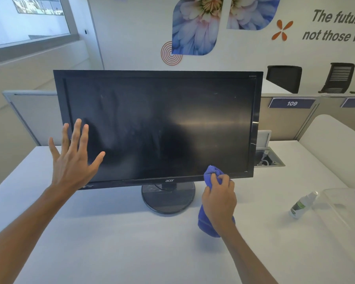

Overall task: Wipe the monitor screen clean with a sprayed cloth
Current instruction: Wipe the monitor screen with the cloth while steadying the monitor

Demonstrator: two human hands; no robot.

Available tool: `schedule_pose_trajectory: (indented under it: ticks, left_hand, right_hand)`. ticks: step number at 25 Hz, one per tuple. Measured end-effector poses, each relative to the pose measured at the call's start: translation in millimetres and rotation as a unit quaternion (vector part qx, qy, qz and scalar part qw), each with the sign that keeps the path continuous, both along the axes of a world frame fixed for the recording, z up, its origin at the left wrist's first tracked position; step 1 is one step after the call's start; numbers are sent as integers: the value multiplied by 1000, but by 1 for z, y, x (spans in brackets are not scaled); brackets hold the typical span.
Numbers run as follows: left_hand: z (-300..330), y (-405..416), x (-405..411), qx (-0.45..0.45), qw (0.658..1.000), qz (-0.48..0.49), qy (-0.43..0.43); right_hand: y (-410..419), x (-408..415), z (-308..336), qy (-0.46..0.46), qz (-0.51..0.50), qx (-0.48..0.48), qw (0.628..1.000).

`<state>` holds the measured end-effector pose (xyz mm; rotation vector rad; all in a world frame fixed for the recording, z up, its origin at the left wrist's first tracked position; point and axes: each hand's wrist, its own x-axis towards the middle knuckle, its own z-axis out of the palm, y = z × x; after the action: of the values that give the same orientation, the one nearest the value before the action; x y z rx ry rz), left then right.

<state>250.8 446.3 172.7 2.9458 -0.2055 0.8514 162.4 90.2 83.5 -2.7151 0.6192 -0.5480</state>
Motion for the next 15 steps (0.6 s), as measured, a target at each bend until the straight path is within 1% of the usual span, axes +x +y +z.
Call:
schedule_pose_trajectory:
  ticks: [5, 8, 12, 15]
  left_hand:
    - [-19, 32, -7, -23, 998, -10, 51]
    - [-27, 42, -10, -66, 995, -53, 53]
    - [-34, 46, -12, -127, 983, -128, 47]
    - [-41, 53, -13, -136, 977, -155, 59]
  right_hand:
    - [54, 4, -1, -27, 36, -5, 999]
    - [85, 6, 1, -35, 61, -13, 997]
    - [126, 11, 5, -29, 93, -37, 995]
    - [153, 15, 9, -36, 121, -50, 991]
